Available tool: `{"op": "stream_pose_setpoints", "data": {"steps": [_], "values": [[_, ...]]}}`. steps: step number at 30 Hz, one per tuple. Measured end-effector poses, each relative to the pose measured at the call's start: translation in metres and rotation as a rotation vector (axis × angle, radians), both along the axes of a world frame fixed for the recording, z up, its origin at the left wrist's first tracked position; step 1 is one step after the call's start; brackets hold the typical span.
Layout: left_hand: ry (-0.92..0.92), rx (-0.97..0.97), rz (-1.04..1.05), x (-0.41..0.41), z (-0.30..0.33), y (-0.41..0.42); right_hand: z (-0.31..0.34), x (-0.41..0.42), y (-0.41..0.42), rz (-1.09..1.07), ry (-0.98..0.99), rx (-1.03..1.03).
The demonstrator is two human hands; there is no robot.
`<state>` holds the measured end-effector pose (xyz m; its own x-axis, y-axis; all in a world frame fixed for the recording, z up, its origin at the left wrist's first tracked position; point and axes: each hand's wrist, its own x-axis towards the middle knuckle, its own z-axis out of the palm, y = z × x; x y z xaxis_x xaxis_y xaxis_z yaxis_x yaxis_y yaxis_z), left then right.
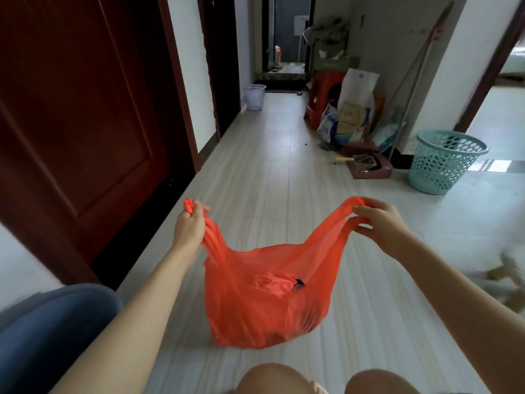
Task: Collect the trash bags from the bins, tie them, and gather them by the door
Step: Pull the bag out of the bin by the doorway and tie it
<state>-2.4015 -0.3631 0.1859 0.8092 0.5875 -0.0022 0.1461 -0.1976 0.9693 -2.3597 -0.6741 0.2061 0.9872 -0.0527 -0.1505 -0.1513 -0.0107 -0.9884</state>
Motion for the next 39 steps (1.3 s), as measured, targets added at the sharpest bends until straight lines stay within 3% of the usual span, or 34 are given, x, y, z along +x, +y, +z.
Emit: {"op": "stream_pose_setpoints", "data": {"steps": [3,4,9,11,15,18,27,30,33,35,39], "values": [[-0.010,-0.443,-0.089,-0.009,-0.006,0.005,-0.018,-0.013,-0.002,0.050,-0.002,0.163],[-0.002,-0.485,-0.146,-0.014,-0.013,0.006,-0.027,-0.017,-0.003,0.055,0.003,0.145],[0.090,-0.338,-0.403,-0.049,-0.059,0.006,-0.089,-0.043,-0.014,0.284,0.029,-0.318],[0.151,-0.290,-0.498,-0.061,-0.078,0.010,-0.114,-0.046,-0.012,0.395,0.073,-0.409],[0.405,0.062,-0.552,-0.063,-0.116,0.017,-0.146,-0.038,0.001,0.507,0.031,-0.598],[0.461,0.176,-0.577,-0.044,-0.134,0.018,-0.145,-0.022,0.023,0.580,-0.051,-0.644],[0.281,-0.043,-0.435,0.049,-0.170,0.017,-0.169,0.062,0.069,0.480,-0.053,-0.351],[0.176,-0.058,-0.290,0.066,-0.186,0.007,-0.183,0.079,0.077,0.313,-0.110,-0.261],[0.069,-0.308,-0.077,0.081,-0.207,0.004,-0.201,0.094,0.077,0.060,0.033,0.052],[0.104,-0.344,0.110,0.088,-0.219,0.005,-0.212,0.105,0.075,-0.130,0.153,0.229],[0.173,-0.279,0.157,0.089,-0.230,-0.005,-0.236,0.109,0.079,-0.160,0.168,0.199]]}}
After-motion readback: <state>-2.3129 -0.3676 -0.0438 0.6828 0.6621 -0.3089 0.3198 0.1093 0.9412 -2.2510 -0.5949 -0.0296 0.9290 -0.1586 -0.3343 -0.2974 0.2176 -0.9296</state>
